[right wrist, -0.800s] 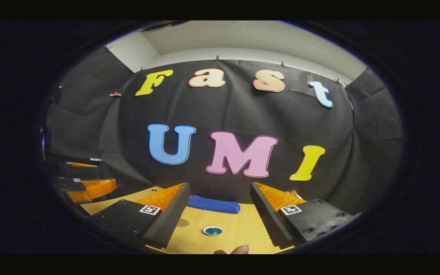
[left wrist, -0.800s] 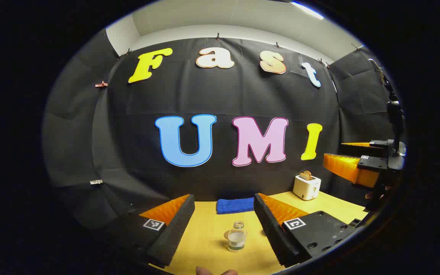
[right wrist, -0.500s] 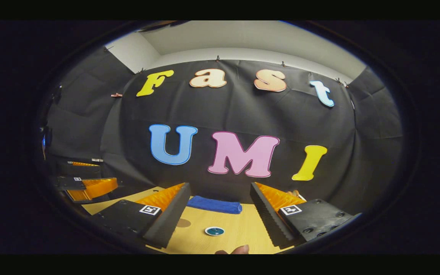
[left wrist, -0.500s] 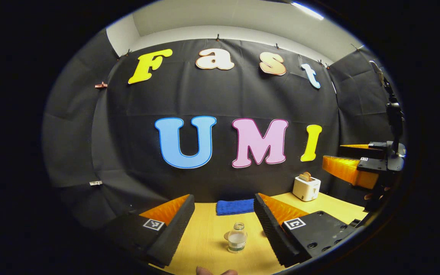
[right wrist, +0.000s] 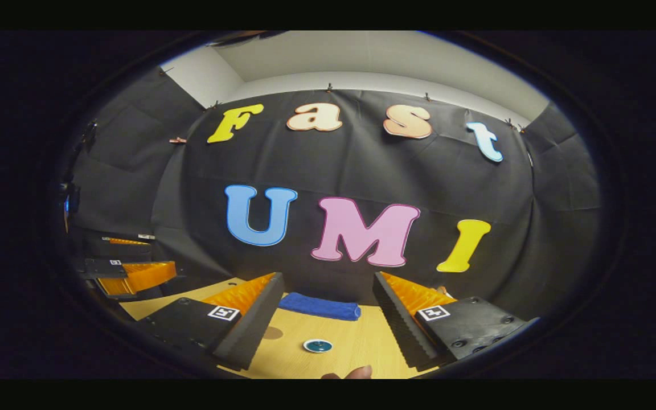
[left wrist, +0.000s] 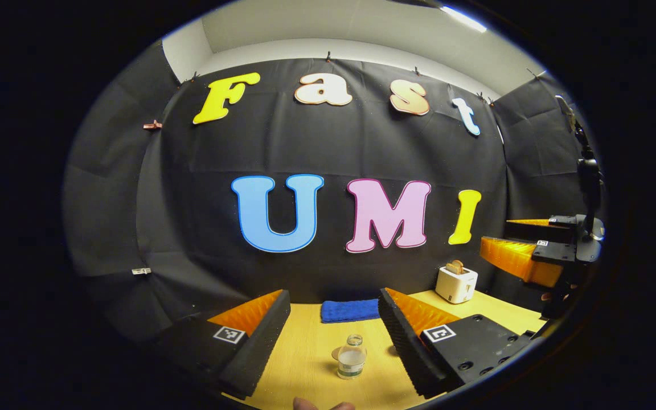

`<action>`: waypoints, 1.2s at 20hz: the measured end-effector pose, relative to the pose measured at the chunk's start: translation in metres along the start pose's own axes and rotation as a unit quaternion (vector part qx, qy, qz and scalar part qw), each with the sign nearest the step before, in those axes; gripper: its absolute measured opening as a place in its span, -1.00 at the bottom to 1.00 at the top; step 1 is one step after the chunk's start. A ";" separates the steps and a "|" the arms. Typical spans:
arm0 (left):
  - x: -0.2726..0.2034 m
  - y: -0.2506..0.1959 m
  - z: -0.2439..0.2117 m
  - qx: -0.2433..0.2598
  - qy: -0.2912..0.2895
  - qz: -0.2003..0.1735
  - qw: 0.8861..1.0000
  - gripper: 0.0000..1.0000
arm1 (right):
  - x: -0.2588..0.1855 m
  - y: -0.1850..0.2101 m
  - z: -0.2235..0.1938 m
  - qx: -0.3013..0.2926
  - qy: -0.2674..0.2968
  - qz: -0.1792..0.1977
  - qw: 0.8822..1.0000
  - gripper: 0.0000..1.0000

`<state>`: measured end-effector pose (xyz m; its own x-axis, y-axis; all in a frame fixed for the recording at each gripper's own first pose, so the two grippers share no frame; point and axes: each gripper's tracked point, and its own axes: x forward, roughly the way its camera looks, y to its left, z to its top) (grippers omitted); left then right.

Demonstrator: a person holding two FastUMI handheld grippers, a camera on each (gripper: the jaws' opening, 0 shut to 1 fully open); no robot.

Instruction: Open the teacup lid with one hand, grasp the water bottle and pour water into the teacup with the other hand; after pouring, place the water bottle on the coaster and then close the teacup lid.

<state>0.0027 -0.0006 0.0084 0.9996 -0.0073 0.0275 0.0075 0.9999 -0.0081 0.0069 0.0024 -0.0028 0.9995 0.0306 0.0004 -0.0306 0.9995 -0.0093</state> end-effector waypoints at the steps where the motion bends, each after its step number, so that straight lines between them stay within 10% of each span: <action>1: 0.000 -0.001 0.002 0.002 -0.002 -0.002 1.000 0.94 | 0.001 0.000 -0.002 0.001 0.002 0.001 1.000 0.94; 7: 0.012 -0.014 -0.008 -0.011 -0.003 -0.027 1.000 0.95 | 0.007 0.000 -0.034 -0.008 0.022 -0.001 1.000 0.94; 24: 0.067 -0.037 -0.211 0.011 0.046 -0.044 0.998 0.95 | 0.088 0.020 -0.321 0.013 0.131 0.018 0.991 0.95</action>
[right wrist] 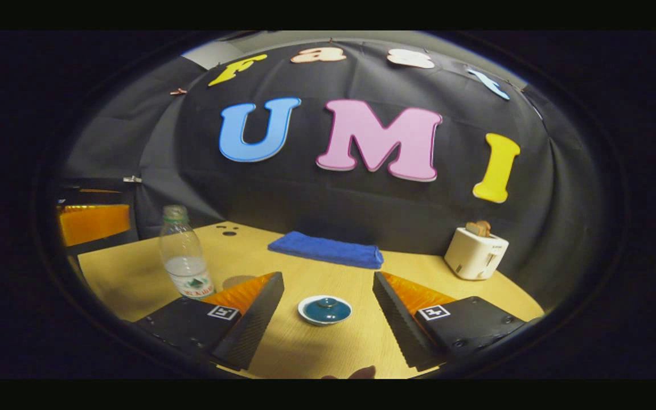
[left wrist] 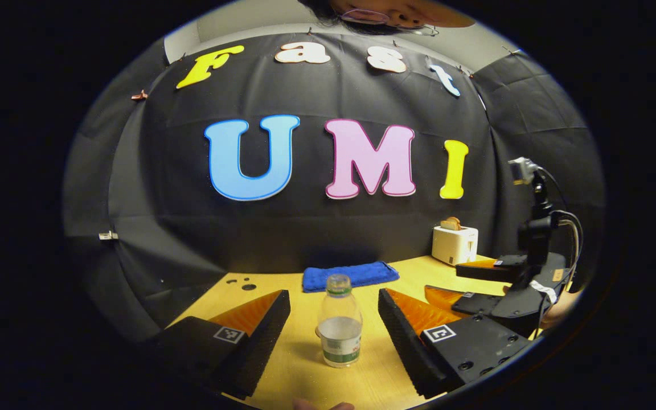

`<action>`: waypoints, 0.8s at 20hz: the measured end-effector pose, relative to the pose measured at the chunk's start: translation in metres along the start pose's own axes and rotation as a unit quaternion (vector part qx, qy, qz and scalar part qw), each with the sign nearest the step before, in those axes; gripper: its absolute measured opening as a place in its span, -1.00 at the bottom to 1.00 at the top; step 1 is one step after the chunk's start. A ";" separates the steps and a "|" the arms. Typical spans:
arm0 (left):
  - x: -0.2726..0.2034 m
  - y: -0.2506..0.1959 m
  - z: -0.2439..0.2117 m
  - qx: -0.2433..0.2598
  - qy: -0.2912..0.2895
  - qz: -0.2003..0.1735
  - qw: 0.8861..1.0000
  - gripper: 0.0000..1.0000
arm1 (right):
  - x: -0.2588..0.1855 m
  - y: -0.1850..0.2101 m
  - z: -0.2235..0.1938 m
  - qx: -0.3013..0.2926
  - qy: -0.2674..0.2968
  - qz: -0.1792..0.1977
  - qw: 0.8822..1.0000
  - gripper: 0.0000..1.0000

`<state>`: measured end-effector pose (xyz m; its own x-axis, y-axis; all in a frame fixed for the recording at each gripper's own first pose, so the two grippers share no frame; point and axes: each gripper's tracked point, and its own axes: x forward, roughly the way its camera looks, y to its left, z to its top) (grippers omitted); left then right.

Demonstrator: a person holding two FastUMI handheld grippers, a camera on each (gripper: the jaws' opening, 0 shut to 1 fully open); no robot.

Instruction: Open the teacup lid with one hand, grasp the water bottle and pour water into the teacup with the other hand; after pouring, place the water bottle on the coaster and then close the teacup lid.

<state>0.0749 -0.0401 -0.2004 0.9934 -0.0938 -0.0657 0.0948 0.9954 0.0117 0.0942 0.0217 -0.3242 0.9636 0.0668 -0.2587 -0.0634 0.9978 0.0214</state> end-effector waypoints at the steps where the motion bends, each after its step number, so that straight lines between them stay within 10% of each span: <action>1: 0.002 -0.002 -0.009 -0.001 0.005 -0.002 1.000 0.95 | 0.007 0.000 -0.010 0.002 0.009 0.002 1.000 0.95; 16: 0.019 0.003 -0.056 -0.023 0.038 0.019 0.999 0.95 | 0.072 0.000 -0.075 0.028 0.074 0.023 0.997 0.47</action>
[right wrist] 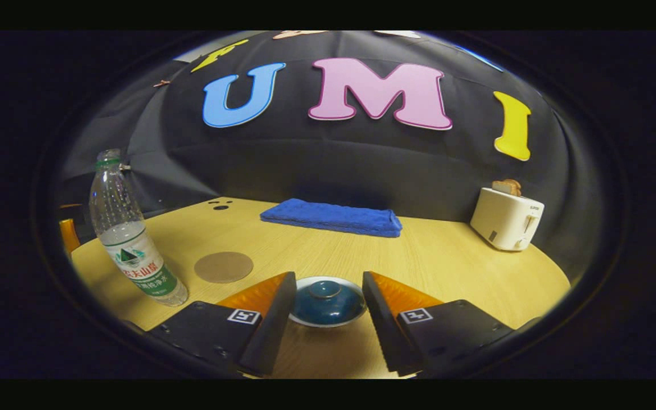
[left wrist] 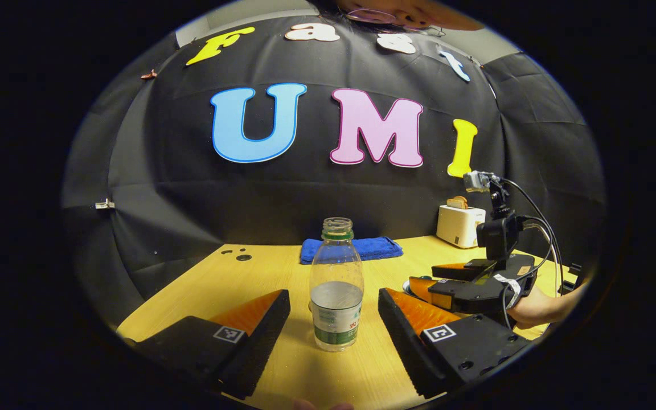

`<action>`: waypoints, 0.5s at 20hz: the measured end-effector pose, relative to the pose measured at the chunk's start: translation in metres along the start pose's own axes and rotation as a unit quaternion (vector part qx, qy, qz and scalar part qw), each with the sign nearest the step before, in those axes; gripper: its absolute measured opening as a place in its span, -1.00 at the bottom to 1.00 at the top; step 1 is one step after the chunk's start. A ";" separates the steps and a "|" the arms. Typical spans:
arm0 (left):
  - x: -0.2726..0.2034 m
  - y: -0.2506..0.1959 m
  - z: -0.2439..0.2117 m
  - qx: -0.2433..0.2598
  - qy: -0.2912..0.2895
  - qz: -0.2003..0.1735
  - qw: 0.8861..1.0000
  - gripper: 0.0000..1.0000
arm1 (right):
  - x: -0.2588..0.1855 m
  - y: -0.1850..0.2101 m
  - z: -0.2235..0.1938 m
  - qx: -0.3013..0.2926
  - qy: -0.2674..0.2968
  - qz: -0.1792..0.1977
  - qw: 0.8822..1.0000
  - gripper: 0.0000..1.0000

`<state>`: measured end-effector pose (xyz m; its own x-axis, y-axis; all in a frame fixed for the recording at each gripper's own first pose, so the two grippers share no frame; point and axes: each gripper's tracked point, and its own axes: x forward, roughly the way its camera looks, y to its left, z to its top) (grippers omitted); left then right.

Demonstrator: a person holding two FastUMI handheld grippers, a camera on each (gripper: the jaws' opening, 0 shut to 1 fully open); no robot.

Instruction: Open the teacup lid with one hand, grasp the water bottle and pour water into the teacup with the other hand; after pouring, place the water bottle on the coaster and then close the teacup lid.

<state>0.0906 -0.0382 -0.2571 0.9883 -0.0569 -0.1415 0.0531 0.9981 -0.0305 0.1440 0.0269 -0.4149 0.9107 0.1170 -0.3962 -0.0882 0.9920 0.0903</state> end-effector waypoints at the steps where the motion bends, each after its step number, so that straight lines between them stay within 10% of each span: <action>1: 0.001 0.001 -0.002 0.000 0.001 0.002 1.000 0.95 | -0.001 0.000 0.000 -0.001 0.001 0.001 1.000 0.41; 10: 0.001 0.006 -0.010 0.002 0.009 0.005 1.000 0.96 | 0.005 0.001 0.006 -0.019 -0.016 0.002 1.000 -0.48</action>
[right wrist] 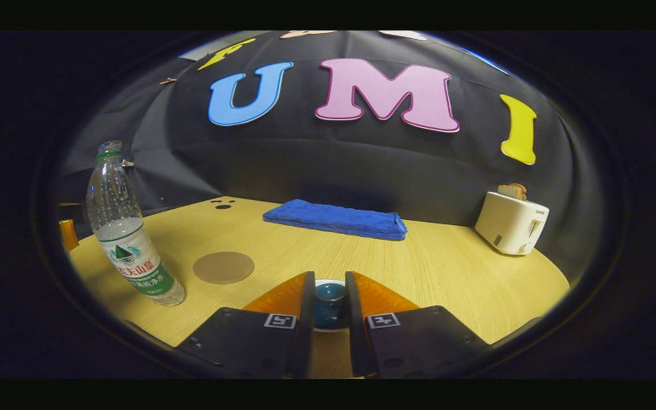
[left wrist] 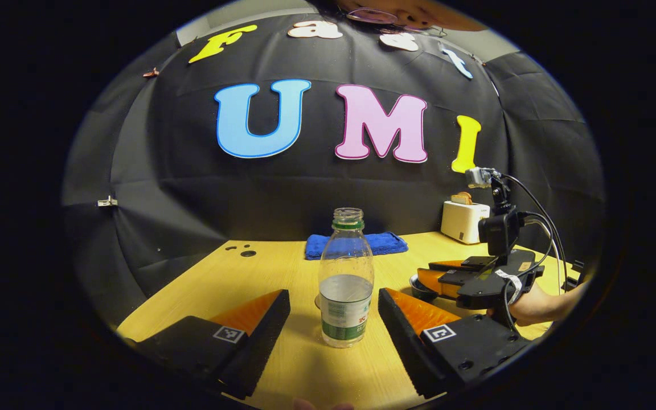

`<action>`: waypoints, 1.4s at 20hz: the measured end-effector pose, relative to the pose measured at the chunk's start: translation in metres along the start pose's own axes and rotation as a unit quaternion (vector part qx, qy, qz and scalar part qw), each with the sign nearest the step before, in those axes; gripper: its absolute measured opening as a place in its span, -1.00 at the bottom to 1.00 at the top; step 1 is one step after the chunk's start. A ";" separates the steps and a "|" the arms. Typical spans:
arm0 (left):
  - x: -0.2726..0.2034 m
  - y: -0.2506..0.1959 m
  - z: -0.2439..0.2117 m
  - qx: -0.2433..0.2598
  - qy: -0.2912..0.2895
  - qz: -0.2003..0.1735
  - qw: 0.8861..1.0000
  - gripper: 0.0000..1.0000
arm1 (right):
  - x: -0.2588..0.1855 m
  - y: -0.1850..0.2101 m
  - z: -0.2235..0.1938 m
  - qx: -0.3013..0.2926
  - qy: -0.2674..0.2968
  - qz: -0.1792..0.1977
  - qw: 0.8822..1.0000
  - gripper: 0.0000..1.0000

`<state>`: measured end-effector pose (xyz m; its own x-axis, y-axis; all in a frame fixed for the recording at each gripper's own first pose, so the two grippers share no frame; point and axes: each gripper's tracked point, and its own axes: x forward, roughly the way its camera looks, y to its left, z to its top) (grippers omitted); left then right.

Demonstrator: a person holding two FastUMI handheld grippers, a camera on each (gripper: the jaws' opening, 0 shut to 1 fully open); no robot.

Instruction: Open the teacup lid with one hand, grasp the water bottle and pour water into the teacup with the other hand; after pouring, place the water bottle on the coaster and then close the teacup lid.

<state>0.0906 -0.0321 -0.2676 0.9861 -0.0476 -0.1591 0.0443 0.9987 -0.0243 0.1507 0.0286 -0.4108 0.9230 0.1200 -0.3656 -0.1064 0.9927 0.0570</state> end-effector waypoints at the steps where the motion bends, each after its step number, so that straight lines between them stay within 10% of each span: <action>1: 0.001 -0.001 -0.001 -0.001 0.001 -0.002 1.000 0.95 | 0.000 0.000 0.000 -0.003 0.000 -0.001 1.000 -0.46; 22: 0.068 -0.011 -0.057 -0.020 0.037 0.024 0.999 0.96 | -0.046 -0.055 0.044 0.010 -0.057 -0.016 0.998 -0.37; 28: 0.066 -0.008 -0.057 0.000 0.048 0.044 0.998 0.51 | -0.058 -0.070 0.035 0.008 -0.051 -0.016 0.999 -0.37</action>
<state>0.1465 -0.0443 -0.3338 0.9664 0.0384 -0.2542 -0.0413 0.9991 -0.0062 0.1172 -0.0486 -0.3611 0.9588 0.0853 -0.2711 -0.0711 0.9956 0.0615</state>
